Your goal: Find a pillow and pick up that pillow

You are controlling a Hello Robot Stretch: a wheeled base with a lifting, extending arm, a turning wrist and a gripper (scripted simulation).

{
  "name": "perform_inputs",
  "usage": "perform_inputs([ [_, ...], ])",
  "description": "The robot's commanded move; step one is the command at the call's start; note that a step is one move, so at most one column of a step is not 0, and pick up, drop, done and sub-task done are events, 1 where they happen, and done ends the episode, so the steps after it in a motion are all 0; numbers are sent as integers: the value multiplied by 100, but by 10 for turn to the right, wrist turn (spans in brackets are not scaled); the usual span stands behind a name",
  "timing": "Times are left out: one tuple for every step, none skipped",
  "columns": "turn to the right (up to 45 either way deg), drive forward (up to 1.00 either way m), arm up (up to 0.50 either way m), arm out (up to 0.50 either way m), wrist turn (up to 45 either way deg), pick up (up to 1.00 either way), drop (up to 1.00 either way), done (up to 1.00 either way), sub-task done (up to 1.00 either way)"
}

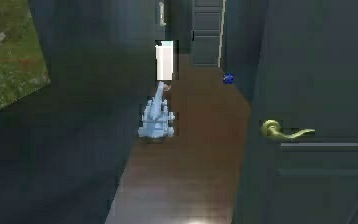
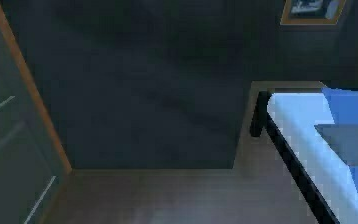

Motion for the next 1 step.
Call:
perform_inputs([
  [450,0,0,0,0,0,0,0,0],
])
